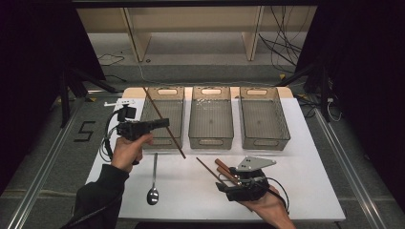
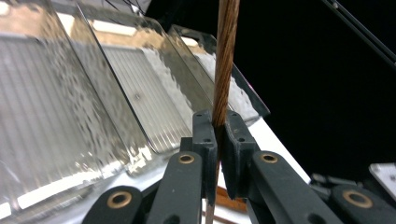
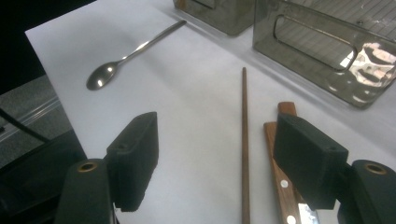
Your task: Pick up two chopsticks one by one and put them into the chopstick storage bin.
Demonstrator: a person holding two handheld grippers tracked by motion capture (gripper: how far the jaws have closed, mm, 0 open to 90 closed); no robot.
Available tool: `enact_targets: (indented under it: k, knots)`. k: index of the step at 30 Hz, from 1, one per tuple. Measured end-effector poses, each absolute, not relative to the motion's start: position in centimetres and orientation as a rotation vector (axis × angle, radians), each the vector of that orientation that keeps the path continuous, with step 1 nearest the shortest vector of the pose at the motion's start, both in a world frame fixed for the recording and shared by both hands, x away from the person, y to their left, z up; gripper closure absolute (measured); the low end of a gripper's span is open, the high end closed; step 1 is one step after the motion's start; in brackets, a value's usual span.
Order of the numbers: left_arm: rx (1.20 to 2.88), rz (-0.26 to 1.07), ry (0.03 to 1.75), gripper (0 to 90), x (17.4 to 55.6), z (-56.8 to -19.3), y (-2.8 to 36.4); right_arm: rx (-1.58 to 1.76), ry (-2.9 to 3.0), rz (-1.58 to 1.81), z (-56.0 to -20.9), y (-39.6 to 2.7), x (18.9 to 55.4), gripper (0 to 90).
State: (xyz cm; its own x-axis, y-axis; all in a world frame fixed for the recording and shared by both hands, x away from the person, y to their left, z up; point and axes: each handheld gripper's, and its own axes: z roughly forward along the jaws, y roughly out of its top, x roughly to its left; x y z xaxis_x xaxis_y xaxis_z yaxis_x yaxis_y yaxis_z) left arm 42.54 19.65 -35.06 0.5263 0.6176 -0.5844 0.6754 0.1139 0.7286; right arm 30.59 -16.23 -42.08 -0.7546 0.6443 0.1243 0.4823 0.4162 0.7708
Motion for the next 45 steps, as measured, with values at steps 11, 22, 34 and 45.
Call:
enact_targets:
  k: [11, 22, 34, 45]
  knots:
    - [1.584, 0.008, 1.206, 84.8, 46.1, -33.7, 20.5, 1.013, 2.457, 1.265, -42.5, -17.3, 29.7, 26.9]
    - [1.612, 0.068, 1.288, 84.7, 49.3, -33.4, 21.0, 1.002, 2.449, 1.261, -42.7, -17.2, 29.3, 21.8]
    - [1.647, 0.104, 1.365, 84.6, 51.6, -34.4, 20.6, 1.007, 2.48, 1.245, -42.9, -17.2, 29.4, 21.6]
    - [1.659, 0.078, 1.411, 84.5, 52.6, -36.1, 19.9, 1.008, 2.495, 1.233, -43.0, -17.2, 29.4, 21.8]
